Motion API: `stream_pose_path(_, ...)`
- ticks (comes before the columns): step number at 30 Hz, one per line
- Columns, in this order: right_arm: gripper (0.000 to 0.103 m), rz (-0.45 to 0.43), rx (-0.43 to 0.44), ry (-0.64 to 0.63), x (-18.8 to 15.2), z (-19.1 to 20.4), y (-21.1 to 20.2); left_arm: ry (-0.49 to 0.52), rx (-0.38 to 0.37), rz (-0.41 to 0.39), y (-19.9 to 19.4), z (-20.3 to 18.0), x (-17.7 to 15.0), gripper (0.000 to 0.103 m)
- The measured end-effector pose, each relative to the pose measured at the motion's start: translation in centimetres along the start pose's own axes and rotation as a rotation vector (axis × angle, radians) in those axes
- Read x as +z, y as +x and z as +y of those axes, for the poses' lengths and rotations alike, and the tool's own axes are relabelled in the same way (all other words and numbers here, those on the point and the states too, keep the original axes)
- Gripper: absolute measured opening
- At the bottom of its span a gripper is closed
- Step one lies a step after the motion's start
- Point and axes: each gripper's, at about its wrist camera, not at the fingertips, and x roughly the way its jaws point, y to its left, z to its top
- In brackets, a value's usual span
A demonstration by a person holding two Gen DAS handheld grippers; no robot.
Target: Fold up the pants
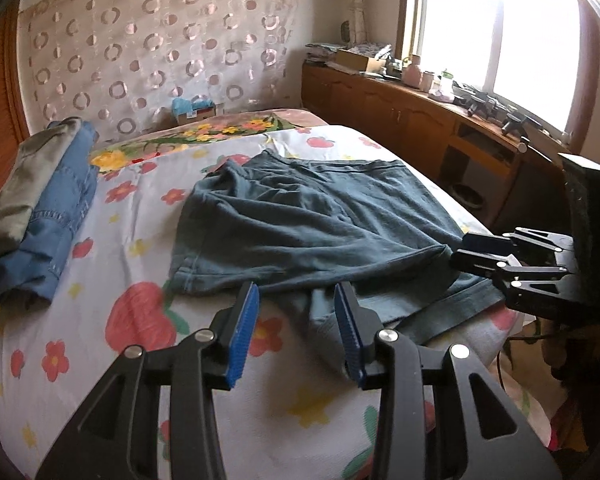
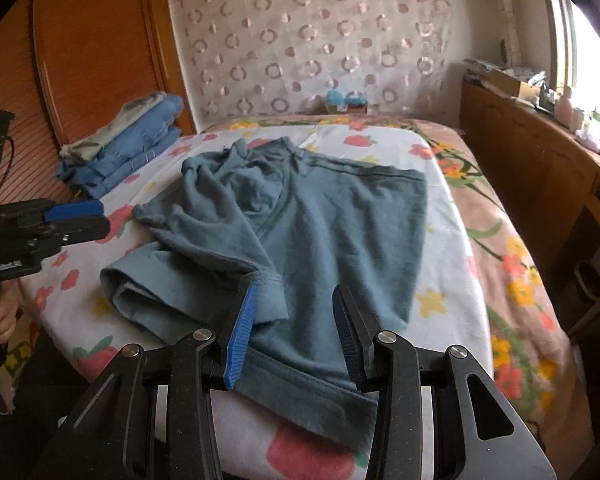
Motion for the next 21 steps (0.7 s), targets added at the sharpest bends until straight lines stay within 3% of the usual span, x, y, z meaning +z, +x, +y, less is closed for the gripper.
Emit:
stream_pose_path(8,0.04,0.044,0.018,-0.016,0.6,0.6,2.6,-0.022,0.019,-0.005,-0.5,1.1,-0.4,0.038)
stream_pose_path(9,0.038,0.048,0.02,-0.018,0.6,0.7,2.8,-0.024,0.02,-0.006,-0.5,1.2,-0.4,0.038)
stream_pose_path(11,0.019,0.06,0.034,-0.029,0.6,1.0,3.3,-0.026,0.021,-0.009,-0.6,1.3,-0.4,0.038)
stream_pose_path(13,0.01,0.067,0.039,-0.036,0.6,1.3,3.5,-0.028,0.026,-0.01,-0.7,1.4,-0.4,0.038)
stream_pose_path(21,0.005,0.003,0.048,-0.031,1.2,1.8,1.8,-0.03,0.026,-0.022,-1.1,1.4,-0.5,0.038)
